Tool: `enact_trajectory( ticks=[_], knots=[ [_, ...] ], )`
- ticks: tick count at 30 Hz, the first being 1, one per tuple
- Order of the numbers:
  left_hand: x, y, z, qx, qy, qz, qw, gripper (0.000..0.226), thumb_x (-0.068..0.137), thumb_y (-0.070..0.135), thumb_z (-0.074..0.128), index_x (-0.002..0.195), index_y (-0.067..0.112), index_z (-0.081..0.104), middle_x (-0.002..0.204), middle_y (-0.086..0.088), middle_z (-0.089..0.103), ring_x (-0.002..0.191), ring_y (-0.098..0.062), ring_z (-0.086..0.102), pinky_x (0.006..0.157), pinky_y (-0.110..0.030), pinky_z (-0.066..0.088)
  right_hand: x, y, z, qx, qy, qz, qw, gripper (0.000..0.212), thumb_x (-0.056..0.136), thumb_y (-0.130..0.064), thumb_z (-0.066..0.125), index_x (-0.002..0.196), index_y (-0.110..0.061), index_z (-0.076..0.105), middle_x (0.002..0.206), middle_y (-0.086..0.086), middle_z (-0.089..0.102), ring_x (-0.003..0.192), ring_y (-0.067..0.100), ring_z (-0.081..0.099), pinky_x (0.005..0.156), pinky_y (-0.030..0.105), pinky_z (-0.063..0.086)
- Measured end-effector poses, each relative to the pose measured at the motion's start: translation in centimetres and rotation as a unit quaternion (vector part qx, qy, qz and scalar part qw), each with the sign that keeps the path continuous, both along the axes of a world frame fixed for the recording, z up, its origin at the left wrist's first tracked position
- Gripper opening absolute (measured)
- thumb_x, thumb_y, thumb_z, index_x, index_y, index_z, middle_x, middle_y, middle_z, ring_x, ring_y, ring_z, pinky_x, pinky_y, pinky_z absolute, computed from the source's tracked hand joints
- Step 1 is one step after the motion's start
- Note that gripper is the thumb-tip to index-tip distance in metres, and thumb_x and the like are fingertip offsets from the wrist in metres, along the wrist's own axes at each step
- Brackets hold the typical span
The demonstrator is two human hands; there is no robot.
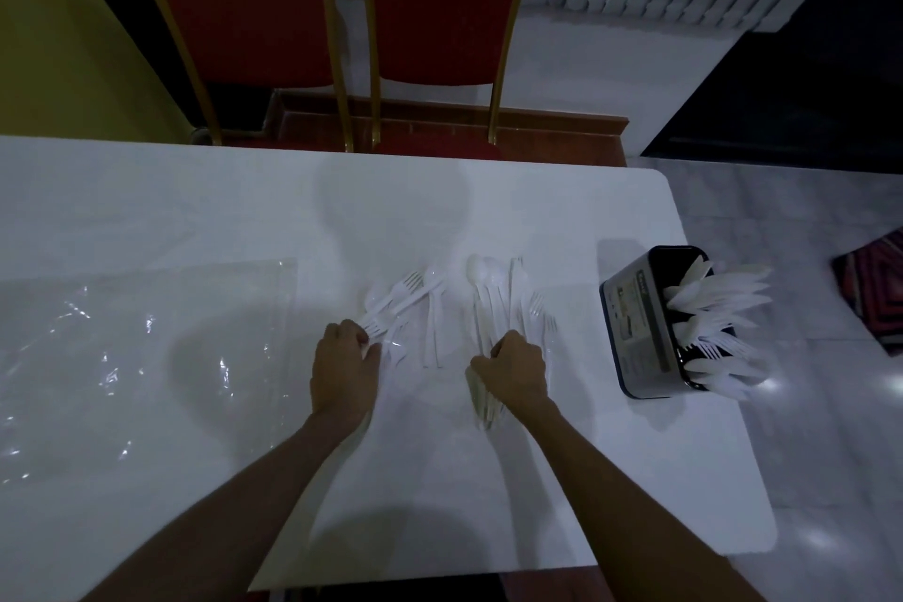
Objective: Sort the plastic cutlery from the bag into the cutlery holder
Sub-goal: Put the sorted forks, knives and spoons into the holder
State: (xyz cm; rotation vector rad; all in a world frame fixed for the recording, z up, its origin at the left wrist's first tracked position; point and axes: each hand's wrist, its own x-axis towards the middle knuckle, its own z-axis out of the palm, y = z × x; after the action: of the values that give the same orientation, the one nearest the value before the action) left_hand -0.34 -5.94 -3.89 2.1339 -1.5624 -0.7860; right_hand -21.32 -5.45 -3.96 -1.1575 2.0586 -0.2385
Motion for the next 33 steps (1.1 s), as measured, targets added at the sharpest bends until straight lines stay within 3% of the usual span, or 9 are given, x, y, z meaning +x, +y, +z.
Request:
enact_trajectory(
  ticks=[5, 8, 14, 18, 21, 24, 27, 31, 33],
  knots=[
    [0.8, -1.1, -0.5, 0.006, 0.005, 0.072, 0.997, 0.041, 0.081, 0.017, 0.071, 0.112, 0.002, 0.049, 0.115, -0.021, 0.048, 0.103, -0.037, 0.051, 0.082, -0.043, 0.046, 0.6, 0.9, -0.4, -0.011, 0.031, 0.016, 0.999, 0.028, 0.08, -0.017, 0.07, 0.068, -0.012, 0.045, 0.065, 0.001, 0.049, 0.049, 0.007, 0.041, 0.044, 0.018, 0.03],
    [1.6, -1.5, -0.9, 0.02, 0.016, 0.033, 0.999, 0.034, 0.081, 0.02, 0.071, 0.106, 0.003, 0.054, 0.108, -0.019, 0.051, 0.095, -0.035, 0.055, 0.077, -0.036, 0.042, 0.6, 0.7, -0.5, -0.017, 0.039, 0.027, 0.999, 0.043, 0.081, -0.013, 0.07, 0.056, -0.017, 0.036, 0.06, 0.0, 0.046, 0.05, 0.012, 0.046, 0.047, 0.016, 0.032],
    [1.1, -0.6, -0.4, -0.014, 0.0, 0.04, 0.999, 0.033, 0.083, 0.019, 0.069, 0.108, 0.006, 0.053, 0.11, -0.016, 0.051, 0.102, -0.032, 0.05, 0.074, -0.034, 0.042, 0.5, 0.9, -0.3, -0.005, 0.035, 0.032, 0.999, 0.037, 0.081, -0.012, 0.068, 0.057, -0.013, 0.04, 0.054, -0.002, 0.041, 0.045, 0.006, 0.037, 0.042, 0.017, 0.03],
    [-0.6, -0.7, 0.3, -0.023, -0.02, 0.022, 0.999, 0.024, 0.085, 0.041, 0.062, 0.089, 0.017, 0.063, 0.091, -0.005, 0.06, 0.094, -0.026, 0.055, 0.064, -0.034, 0.046, 0.1, 1.0, -0.4, -0.013, 0.039, -0.004, 0.999, 0.037, 0.08, -0.026, 0.075, 0.066, -0.015, 0.042, 0.07, 0.006, 0.053, 0.062, 0.02, 0.056, 0.048, 0.018, 0.033],
    [-3.1, -1.6, 0.3, 0.044, -0.041, 0.011, 0.998, 0.053, 0.079, 0.068, 0.05, 0.063, 0.019, 0.063, 0.076, -0.005, 0.065, 0.087, -0.027, 0.06, 0.065, -0.037, 0.052, -0.2, 0.7, 0.0, -0.014, 0.034, -0.007, 0.999, 0.039, 0.079, -0.022, 0.076, 0.059, -0.014, 0.044, 0.064, 0.007, 0.056, 0.061, 0.025, 0.066, 0.05, 0.023, 0.047],
    [-5.3, -2.5, 0.2, 0.097, -0.074, 0.043, 0.992, 0.075, 0.073, 0.08, 0.044, 0.081, 0.01, 0.069, 0.088, -0.009, 0.069, 0.093, -0.029, 0.063, 0.074, -0.04, 0.054, -0.7, 0.4, 0.3, -0.01, 0.03, 0.003, 0.999, 0.027, 0.078, -0.016, 0.074, 0.062, -0.007, 0.053, 0.062, 0.011, 0.06, 0.056, 0.024, 0.064, 0.057, 0.03, 0.056],
    [-5.6, -3.1, -0.2, 0.131, -0.068, 0.064, 0.987, 0.057, 0.078, 0.061, 0.056, 0.095, 0.008, 0.069, 0.099, -0.012, 0.07, 0.098, -0.031, 0.064, 0.08, -0.041, 0.054, -1.5, 0.5, 0.5, -0.003, 0.024, 0.003, 1.0, 0.025, 0.075, -0.018, 0.075, 0.064, -0.006, 0.055, 0.062, 0.012, 0.06, 0.053, 0.022, 0.06, 0.057, 0.028, 0.054],
    [-4.9, -2.5, 0.3, 0.127, -0.059, 0.046, 0.989, 0.035, 0.078, 0.045, 0.058, 0.073, 0.013, 0.07, 0.08, -0.006, 0.07, 0.077, -0.026, 0.065, 0.068, -0.033, 0.053, -2.8, 0.8, 0.7, -0.01, 0.01, 0.012, 1.0, 0.029, 0.077, -0.022, 0.074, 0.06, -0.008, 0.055, 0.066, 0.016, 0.066, 0.057, 0.025, 0.063, 0.065, 0.034, 0.059],
    [-4.5, -1.9, 0.6, 0.104, -0.068, 0.029, 0.992, 0.035, 0.078, 0.045, 0.059, 0.076, 0.012, 0.068, 0.082, -0.006, 0.066, 0.082, -0.026, 0.064, 0.064, -0.032, 0.05, -3.5, 0.8, 1.1, -0.015, 0.001, 0.021, 1.0, 0.035, 0.08, -0.021, 0.073, 0.054, -0.013, 0.051, 0.066, 0.019, 0.068, 0.055, 0.025, 0.062, 0.065, 0.033, 0.058]
  ],
)
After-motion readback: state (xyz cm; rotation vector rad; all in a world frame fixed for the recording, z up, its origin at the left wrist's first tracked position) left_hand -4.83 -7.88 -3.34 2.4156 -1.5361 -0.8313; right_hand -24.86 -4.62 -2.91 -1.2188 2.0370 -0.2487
